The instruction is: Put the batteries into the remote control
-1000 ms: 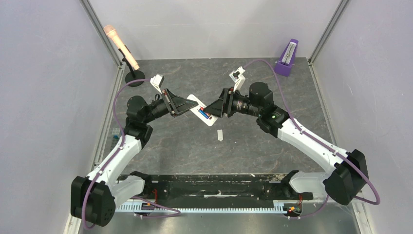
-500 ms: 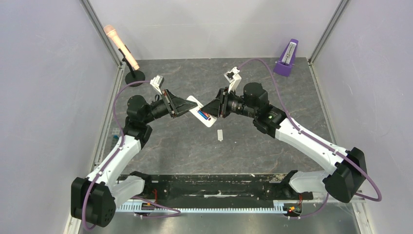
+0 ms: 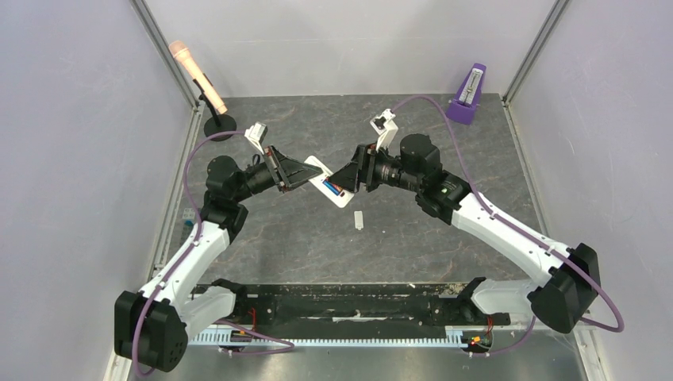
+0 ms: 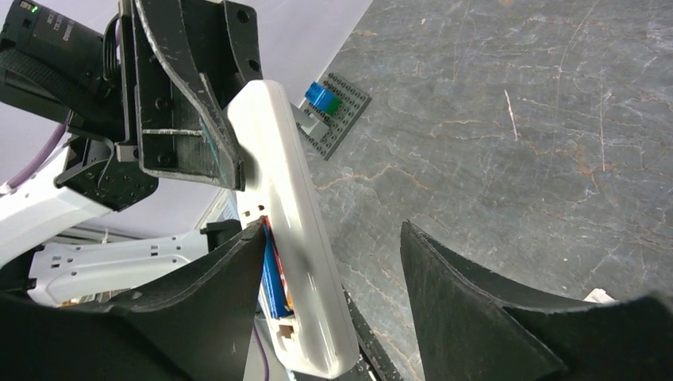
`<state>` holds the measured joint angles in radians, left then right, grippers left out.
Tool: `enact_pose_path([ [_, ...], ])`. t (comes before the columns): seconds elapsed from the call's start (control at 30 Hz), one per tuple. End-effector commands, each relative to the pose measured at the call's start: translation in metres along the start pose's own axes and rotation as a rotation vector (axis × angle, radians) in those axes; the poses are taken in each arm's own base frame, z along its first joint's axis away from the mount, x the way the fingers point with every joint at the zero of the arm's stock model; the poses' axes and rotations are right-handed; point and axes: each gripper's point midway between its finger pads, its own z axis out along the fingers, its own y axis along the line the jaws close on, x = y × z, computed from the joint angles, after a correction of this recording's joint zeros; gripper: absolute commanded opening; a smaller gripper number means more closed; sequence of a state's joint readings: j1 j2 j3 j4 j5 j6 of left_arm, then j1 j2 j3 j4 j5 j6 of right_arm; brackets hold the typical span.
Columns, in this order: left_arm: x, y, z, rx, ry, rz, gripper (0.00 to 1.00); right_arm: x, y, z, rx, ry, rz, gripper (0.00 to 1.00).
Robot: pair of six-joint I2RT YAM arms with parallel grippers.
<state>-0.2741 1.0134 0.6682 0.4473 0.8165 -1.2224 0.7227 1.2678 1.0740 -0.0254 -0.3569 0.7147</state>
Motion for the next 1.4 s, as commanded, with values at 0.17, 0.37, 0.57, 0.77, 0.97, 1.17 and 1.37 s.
enact_pose_path([
  [0.17, -0.006, -0.031, -0.001, 0.084, -0.008, 0.124, 0.02, 0.020, 0.018, -0.019, -0.132, 0.075, -0.035, 0.63],
  [0.37, -0.006, -0.032, -0.001, 0.093, -0.005, 0.116, 0.02, 0.029, 0.017, -0.019, -0.150, 0.105, -0.045, 0.51],
  [0.57, -0.006, -0.033, -0.001, 0.096, -0.006, 0.111, 0.02, 0.033, 0.013, -0.017, -0.146, 0.120, -0.042, 0.37],
  [0.77, -0.009, -0.036, 0.000, 0.111, -0.012, 0.096, 0.02, 0.039, 0.008, -0.015, -0.136, 0.135, -0.046, 0.23],
  [0.97, -0.007, -0.026, 0.002, 0.082, -0.007, 0.101, 0.02, 0.025, 0.013, -0.015, -0.125, 0.100, -0.033, 0.57],
  [1.17, -0.009, 0.010, 0.002, -0.048, -0.016, 0.124, 0.02, -0.005, 0.008, -0.030, -0.074, -0.002, 0.006, 0.77],
  [1.37, -0.017, 0.059, -0.010, -0.272, -0.075, 0.118, 0.02, 0.000, -0.028, -0.037, 0.095, -0.001, 0.025, 0.79],
])
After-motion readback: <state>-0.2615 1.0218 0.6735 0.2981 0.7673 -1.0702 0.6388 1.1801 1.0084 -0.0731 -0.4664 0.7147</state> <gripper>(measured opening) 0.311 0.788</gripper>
